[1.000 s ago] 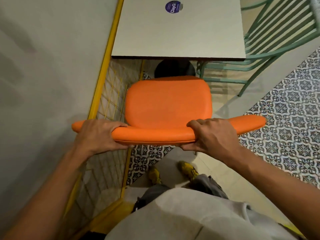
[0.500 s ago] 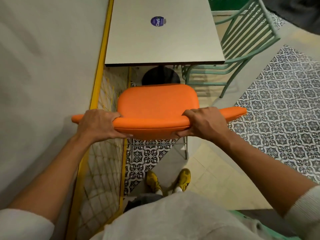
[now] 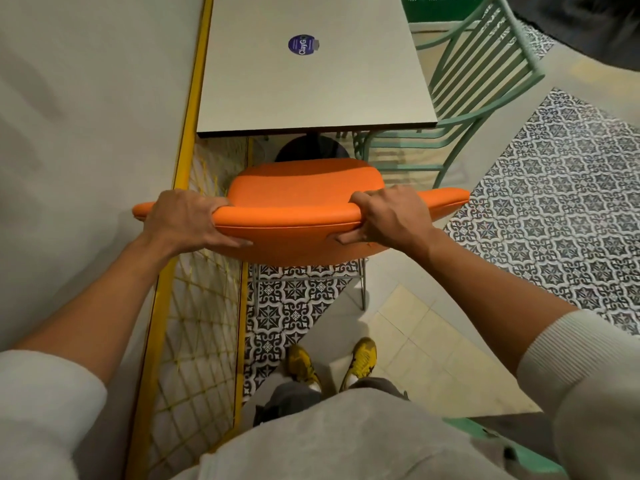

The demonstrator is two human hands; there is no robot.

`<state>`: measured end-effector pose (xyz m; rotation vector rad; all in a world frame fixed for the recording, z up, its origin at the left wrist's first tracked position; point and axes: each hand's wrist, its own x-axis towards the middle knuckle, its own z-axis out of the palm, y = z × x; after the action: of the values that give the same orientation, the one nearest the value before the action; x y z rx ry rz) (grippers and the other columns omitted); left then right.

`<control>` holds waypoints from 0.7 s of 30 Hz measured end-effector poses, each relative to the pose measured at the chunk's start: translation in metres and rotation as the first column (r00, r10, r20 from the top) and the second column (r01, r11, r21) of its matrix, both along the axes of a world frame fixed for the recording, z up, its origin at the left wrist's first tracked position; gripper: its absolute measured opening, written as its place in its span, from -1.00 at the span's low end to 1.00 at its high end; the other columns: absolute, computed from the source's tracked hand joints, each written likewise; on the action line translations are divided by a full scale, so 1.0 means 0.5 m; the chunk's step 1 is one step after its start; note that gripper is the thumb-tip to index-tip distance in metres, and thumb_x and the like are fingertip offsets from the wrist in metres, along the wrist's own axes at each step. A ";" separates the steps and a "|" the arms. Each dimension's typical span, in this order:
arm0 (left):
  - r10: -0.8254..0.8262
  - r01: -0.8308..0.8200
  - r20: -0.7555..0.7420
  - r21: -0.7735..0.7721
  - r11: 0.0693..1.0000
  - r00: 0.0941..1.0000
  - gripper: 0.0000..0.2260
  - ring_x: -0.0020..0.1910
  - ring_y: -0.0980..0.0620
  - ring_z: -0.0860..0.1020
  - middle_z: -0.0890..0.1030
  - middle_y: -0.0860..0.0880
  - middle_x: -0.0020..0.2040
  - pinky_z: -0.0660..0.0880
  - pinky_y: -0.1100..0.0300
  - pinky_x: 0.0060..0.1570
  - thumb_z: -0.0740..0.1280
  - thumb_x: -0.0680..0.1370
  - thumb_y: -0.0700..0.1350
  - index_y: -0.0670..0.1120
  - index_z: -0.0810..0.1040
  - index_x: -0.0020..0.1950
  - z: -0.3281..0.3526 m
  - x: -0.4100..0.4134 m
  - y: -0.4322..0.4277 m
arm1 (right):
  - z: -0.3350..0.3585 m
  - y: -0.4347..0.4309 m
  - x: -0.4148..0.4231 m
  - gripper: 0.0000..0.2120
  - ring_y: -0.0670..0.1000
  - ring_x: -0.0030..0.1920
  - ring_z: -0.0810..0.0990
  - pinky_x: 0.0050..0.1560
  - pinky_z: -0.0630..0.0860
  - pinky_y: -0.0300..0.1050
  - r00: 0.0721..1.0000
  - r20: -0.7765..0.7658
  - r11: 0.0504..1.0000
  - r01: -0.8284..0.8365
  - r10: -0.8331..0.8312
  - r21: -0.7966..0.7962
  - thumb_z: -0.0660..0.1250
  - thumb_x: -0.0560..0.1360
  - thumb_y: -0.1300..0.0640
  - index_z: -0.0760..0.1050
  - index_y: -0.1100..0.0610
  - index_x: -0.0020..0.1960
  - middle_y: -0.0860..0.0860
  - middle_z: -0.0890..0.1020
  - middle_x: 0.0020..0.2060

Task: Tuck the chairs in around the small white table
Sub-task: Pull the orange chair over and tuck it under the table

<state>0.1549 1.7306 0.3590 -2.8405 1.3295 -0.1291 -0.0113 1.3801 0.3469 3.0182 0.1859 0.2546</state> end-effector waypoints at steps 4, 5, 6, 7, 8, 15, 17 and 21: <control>0.012 -0.011 -0.016 0.019 1.000 1.000 -0.16 -0.41 -0.01 0.54 0.61 0.06 -0.34 0.52 0.13 -0.28 0.07 0.24 0.80 0.12 0.65 -0.06 0.004 0.017 -0.005 | -0.004 -0.002 0.023 -0.19 0.05 -0.45 0.45 -0.37 0.32 -0.14 0.999 0.032 1.000 -0.014 0.014 -0.004 0.05 0.44 -0.69 0.54 0.06 -0.11 -0.01 0.58 -0.36; 0.018 -0.017 -0.019 0.018 1.000 1.000 -0.15 -0.40 -0.01 0.53 0.60 0.06 -0.34 0.50 0.14 -0.28 0.08 0.24 0.80 0.12 0.66 -0.04 0.006 0.021 -0.008 | -0.004 -0.003 0.028 -0.20 0.04 -0.46 0.43 -0.36 0.29 -0.14 0.999 0.047 1.000 -0.016 0.016 0.005 0.06 0.44 -0.68 0.53 0.06 -0.12 -0.02 0.56 -0.38; 0.025 -0.024 -0.022 0.016 1.000 0.999 -0.14 -0.40 -0.01 0.53 0.59 0.07 -0.34 0.48 0.14 -0.27 0.08 0.23 0.80 0.11 0.67 -0.02 0.010 0.026 -0.011 | -0.002 -0.004 0.032 -0.22 0.04 -0.47 0.42 -0.36 0.26 -0.15 0.998 0.065 1.000 -0.015 0.014 0.013 0.08 0.43 -0.68 0.52 0.05 -0.15 -0.03 0.53 -0.41; 0.031 -0.030 -0.026 0.016 0.999 0.999 -0.12 -0.39 -0.02 0.54 0.60 0.07 -0.34 0.49 0.14 -0.26 0.07 0.23 0.80 0.11 0.68 0.00 0.013 0.030 -0.013 | -0.001 -0.003 0.036 -0.23 0.04 -0.49 0.40 -0.36 0.22 -0.16 0.997 0.083 1.000 -0.011 0.009 0.020 0.10 0.42 -0.68 0.51 0.05 -0.17 -0.05 0.48 -0.43; 0.031 -0.031 -0.029 0.018 0.999 0.999 -0.10 -0.38 -0.04 0.56 0.62 0.05 -0.32 0.52 0.12 -0.25 0.07 0.23 0.80 0.10 0.69 0.03 0.015 0.035 -0.014 | 0.001 -0.001 0.040 -0.25 0.04 -0.49 0.39 -0.37 0.20 -0.16 0.995 0.099 1.000 -0.004 0.002 0.025 0.11 0.42 -0.67 0.49 0.04 -0.19 -0.07 0.43 -0.44; 0.041 -0.040 -0.032 0.031 0.999 0.999 -0.08 -0.36 -0.03 0.56 0.66 0.02 -0.30 0.45 0.14 -0.23 0.12 0.22 0.78 0.09 0.73 0.11 0.026 0.042 -0.016 | -0.003 0.004 0.054 -0.28 0.01 -0.50 0.36 -0.35 0.21 -0.16 0.993 0.118 0.999 -0.004 -0.001 0.042 0.05 0.42 -0.69 0.36 -0.01 -0.20 -0.06 0.46 -0.43; 0.049 -0.048 -0.036 0.033 0.998 0.998 -0.08 -0.34 -0.06 0.60 0.68 0.00 -0.28 0.49 0.13 -0.23 0.11 0.22 0.79 0.09 0.73 0.10 0.028 0.040 -0.017 | -0.003 0.003 0.054 -0.27 0.00 -0.49 0.37 -0.35 0.22 -0.16 0.993 0.115 0.999 -0.001 -0.004 0.040 0.05 0.43 -0.68 0.41 0.01 -0.19 -0.07 0.44 -0.42; 0.064 -0.063 -0.048 0.018 0.998 0.997 -0.08 -0.36 0.00 0.51 0.64 0.04 -0.30 0.47 0.13 -0.23 0.11 0.21 0.80 0.10 0.72 0.08 0.027 0.037 -0.015 | -0.006 0.004 0.054 -0.23 0.01 -0.50 0.39 -0.36 0.22 -0.16 0.995 0.100 0.999 0.007 -0.011 0.035 0.04 0.43 -0.69 0.45 0.03 -0.18 -0.06 0.46 -0.42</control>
<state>0.1732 1.7229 0.3726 -2.8864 1.2408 -0.0495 0.0155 1.3823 0.3439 3.0306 0.1606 0.4122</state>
